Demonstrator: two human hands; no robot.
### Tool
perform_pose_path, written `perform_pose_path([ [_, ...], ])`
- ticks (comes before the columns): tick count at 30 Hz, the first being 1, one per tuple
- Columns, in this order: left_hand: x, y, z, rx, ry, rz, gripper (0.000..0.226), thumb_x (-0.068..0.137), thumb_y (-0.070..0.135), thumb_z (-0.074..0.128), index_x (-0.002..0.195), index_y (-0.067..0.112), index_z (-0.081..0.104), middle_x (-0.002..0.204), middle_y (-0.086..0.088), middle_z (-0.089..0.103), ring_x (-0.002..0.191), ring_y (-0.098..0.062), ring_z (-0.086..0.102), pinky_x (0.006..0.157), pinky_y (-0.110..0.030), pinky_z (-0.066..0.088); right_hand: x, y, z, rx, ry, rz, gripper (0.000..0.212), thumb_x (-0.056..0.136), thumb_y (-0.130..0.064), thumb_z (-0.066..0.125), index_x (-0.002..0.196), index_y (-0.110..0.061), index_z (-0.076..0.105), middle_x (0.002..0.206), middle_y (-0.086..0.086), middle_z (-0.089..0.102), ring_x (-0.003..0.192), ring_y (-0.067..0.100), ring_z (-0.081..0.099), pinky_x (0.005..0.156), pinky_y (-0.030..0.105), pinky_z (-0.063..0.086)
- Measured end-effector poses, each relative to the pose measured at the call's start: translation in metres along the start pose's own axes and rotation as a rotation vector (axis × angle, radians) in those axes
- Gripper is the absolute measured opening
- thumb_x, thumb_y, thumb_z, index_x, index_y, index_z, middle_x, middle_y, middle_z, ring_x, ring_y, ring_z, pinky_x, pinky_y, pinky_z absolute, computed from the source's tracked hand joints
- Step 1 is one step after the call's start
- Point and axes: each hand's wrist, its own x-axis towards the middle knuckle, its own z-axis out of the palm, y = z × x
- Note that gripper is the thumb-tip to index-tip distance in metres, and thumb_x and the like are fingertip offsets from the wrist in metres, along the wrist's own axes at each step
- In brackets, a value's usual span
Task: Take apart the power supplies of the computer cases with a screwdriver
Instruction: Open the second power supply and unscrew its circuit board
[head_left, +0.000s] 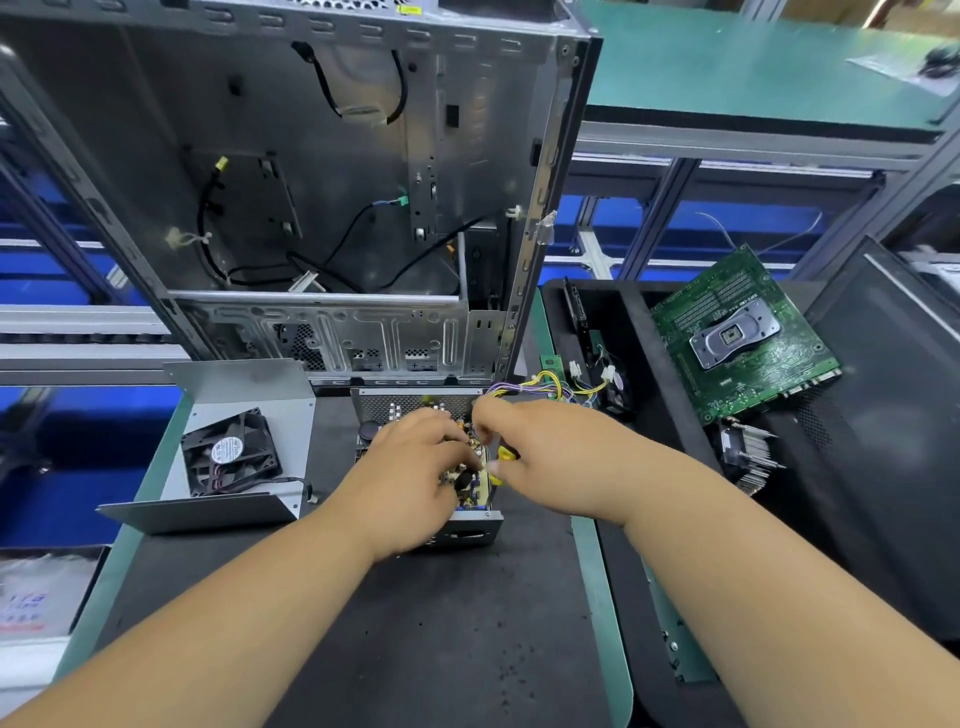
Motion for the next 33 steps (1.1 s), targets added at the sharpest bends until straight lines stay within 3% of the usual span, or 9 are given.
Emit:
perform_pose_path([
  [3, 0.001, -0.002, 0.000, 0.007, 0.014, -0.009, 0.046, 0.070, 0.008, 0.052, 0.110, 0.019, 0.071, 0.119, 0.011, 0.059, 0.127, -0.018, 0.041, 0.110, -0.039, 0.030, 0.001, -0.008, 0.005, -0.199, 0.103, 0.133, 0.039, 0.099, -0.055, 0.043, 0.102, -0.018, 0.034, 0.073, -0.004, 0.041, 0.068, 0.024, 0.040, 0.053, 0.035, 0.026],
  [9, -0.001, 0.001, 0.000, -0.021, 0.032, -0.012, 0.048, 0.069, 0.012, 0.046, 0.108, 0.022, 0.072, 0.118, 0.012, 0.059, 0.125, -0.016, 0.040, 0.109, -0.035, 0.028, 0.002, -0.006, 0.013, 0.139, 0.184, 0.231, 0.028, 0.094, -0.041, 0.062, 0.093, -0.023, 0.039, 0.076, -0.007, 0.047, 0.080, 0.024, 0.047, 0.061, 0.034, 0.031],
  [13, 0.000, -0.001, 0.000, -0.014, 0.027, -0.016, 0.051, 0.070, 0.015, 0.044, 0.112, 0.024, 0.071, 0.121, 0.014, 0.057, 0.127, -0.009, 0.032, 0.109, -0.032, 0.024, 0.000, -0.012, 0.032, -0.009, 0.245, 0.291, 0.029, 0.102, -0.046, 0.046, 0.094, -0.023, 0.029, 0.069, -0.007, 0.039, 0.073, 0.026, 0.046, 0.055, 0.034, 0.031],
  [17, 0.001, -0.002, 0.001, 0.001, 0.022, -0.011, 0.047, 0.072, 0.009, 0.050, 0.113, 0.023, 0.071, 0.121, 0.012, 0.058, 0.129, -0.014, 0.035, 0.110, -0.035, 0.025, 0.000, -0.005, 0.032, 0.062, 0.217, 0.248, 0.022, 0.103, -0.034, 0.047, 0.095, -0.021, 0.032, 0.074, -0.004, 0.048, 0.073, 0.026, 0.049, 0.060, 0.037, 0.041],
  [24, 0.001, 0.001, -0.001, 0.003, -0.006, -0.002, 0.048, 0.071, 0.011, 0.051, 0.113, 0.024, 0.070, 0.125, 0.014, 0.057, 0.129, -0.014, 0.036, 0.112, -0.036, 0.027, -0.003, -0.002, 0.006, 0.149, 0.019, -0.018, 0.015, 0.096, -0.013, 0.056, 0.088, -0.021, 0.045, 0.094, 0.000, 0.054, 0.087, 0.018, 0.042, 0.075, 0.035, 0.037],
  [26, 0.000, 0.002, -0.001, -0.007, 0.007, -0.008, 0.048, 0.071, 0.013, 0.048, 0.111, 0.022, 0.071, 0.123, 0.012, 0.058, 0.128, -0.016, 0.039, 0.111, -0.038, 0.028, -0.001, -0.003, 0.005, 0.110, 0.042, -0.003, 0.009, 0.098, -0.021, 0.055, 0.096, -0.018, 0.047, 0.098, 0.001, 0.057, 0.091, 0.021, 0.046, 0.080, 0.037, 0.043],
  [27, 0.000, 0.002, -0.001, -0.008, 0.012, -0.007, 0.048, 0.070, 0.014, 0.046, 0.110, 0.020, 0.072, 0.121, 0.011, 0.058, 0.128, -0.018, 0.040, 0.111, -0.040, 0.030, -0.002, -0.004, 0.006, 0.048, 0.059, 0.024, 0.015, 0.101, -0.031, 0.052, 0.102, -0.017, 0.045, 0.098, 0.001, 0.058, 0.091, 0.023, 0.048, 0.076, 0.040, 0.044],
  [30, 0.001, 0.000, -0.001, 0.009, 0.014, -0.006, 0.048, 0.070, 0.012, 0.047, 0.112, 0.019, 0.071, 0.119, 0.010, 0.059, 0.127, -0.019, 0.041, 0.110, -0.042, 0.032, -0.002, -0.010, 0.007, -0.250, 0.144, 0.134, 0.036, 0.103, -0.053, 0.037, 0.105, -0.017, 0.036, 0.084, -0.002, 0.050, 0.077, 0.026, 0.047, 0.052, 0.036, 0.028],
  [33, 0.000, 0.000, 0.000, 0.003, 0.008, -0.016, 0.047, 0.071, 0.011, 0.049, 0.111, 0.023, 0.073, 0.120, 0.012, 0.059, 0.129, -0.018, 0.040, 0.112, -0.039, 0.029, 0.000, -0.009, 0.009, -0.164, 0.124, 0.150, 0.028, 0.104, -0.041, 0.043, 0.111, -0.014, 0.040, 0.088, 0.002, 0.055, 0.079, 0.028, 0.050, 0.059, 0.036, 0.032],
])
